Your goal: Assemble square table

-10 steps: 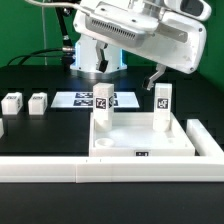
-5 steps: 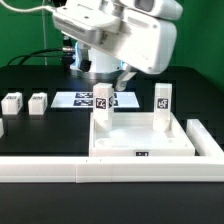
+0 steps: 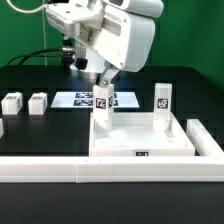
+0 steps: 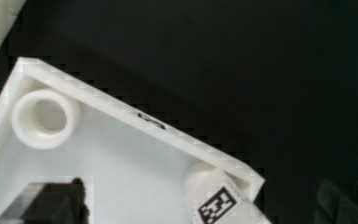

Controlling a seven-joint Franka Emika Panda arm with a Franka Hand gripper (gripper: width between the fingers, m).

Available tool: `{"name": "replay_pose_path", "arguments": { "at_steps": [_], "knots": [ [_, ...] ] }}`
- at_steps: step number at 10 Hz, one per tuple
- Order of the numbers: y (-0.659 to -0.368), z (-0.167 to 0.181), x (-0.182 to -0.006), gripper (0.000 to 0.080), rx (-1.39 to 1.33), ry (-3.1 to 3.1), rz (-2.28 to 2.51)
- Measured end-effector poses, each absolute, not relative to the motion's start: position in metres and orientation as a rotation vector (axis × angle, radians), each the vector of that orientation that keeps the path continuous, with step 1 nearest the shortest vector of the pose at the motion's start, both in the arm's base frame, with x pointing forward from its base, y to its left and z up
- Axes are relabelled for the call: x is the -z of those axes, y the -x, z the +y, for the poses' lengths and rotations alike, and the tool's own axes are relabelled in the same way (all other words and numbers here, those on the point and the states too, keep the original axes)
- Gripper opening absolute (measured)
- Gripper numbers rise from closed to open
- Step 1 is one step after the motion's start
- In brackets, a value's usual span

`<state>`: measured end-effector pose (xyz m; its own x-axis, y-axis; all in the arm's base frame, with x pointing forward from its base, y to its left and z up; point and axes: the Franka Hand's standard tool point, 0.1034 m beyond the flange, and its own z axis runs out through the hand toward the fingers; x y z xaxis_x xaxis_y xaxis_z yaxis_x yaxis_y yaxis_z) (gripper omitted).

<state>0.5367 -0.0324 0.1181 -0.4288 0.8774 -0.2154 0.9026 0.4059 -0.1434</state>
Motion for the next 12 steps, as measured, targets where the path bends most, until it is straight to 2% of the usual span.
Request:
{"name": "replay_pose_path", "arguments": {
  "at_steps": [5, 7, 10, 12],
  "knots": [
    [-0.536, -0.034, -0.118, 0.0649, 0.307, -1.961, 2.255],
    [-0.519, -0.054, -0.122, 0.0649, 0.26, -2.184, 2.013],
    [-0.492, -0.07, -0.117, 0.0649, 0.223, -2.389, 1.757],
    [-0.488, -0.078, -0.116, 0.0649, 0.203, -2.489, 1.653]
  ]
}}
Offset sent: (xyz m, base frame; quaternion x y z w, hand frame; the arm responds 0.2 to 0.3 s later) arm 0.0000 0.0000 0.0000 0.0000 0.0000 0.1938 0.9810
